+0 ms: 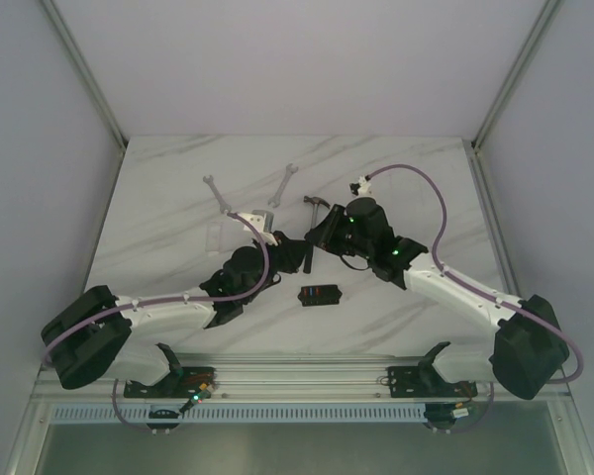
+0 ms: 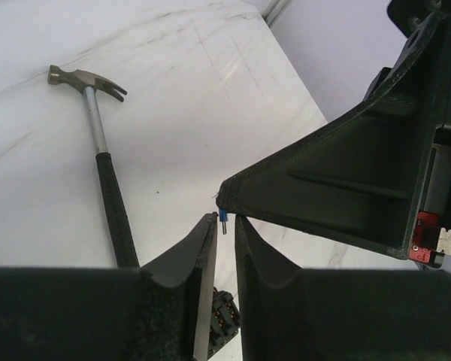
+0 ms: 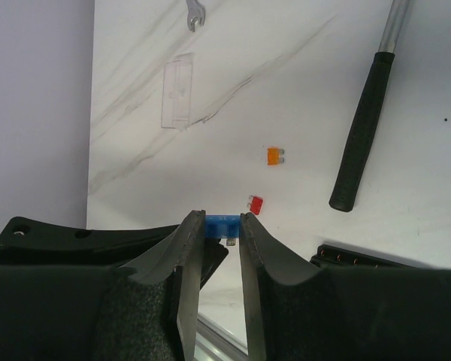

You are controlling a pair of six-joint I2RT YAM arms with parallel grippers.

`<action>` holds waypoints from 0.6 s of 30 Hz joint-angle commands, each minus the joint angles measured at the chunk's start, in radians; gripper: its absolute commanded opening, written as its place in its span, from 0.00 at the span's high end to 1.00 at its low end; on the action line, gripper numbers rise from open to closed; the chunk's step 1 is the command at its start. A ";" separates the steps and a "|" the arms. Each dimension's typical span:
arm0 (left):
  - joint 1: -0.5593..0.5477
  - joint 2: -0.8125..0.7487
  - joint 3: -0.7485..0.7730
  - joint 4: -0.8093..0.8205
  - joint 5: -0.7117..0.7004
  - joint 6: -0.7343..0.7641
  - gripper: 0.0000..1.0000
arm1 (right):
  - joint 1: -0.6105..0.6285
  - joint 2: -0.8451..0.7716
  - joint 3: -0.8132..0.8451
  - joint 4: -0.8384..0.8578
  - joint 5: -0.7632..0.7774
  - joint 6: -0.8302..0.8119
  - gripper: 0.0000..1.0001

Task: Snap on the fuse box
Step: Pick up the fuse from the center of the board.

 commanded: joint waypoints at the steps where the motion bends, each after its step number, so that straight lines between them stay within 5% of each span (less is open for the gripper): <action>1: -0.002 -0.017 0.026 0.053 -0.015 0.017 0.77 | 0.007 -0.022 -0.021 0.029 -0.018 0.020 0.76; 10: -0.002 -0.031 0.010 0.050 -0.021 0.016 1.00 | 0.007 -0.045 -0.036 0.038 -0.011 0.029 0.76; 18: 0.006 -0.083 -0.023 0.036 -0.026 0.048 1.00 | 0.007 -0.070 -0.039 0.041 0.003 0.006 0.72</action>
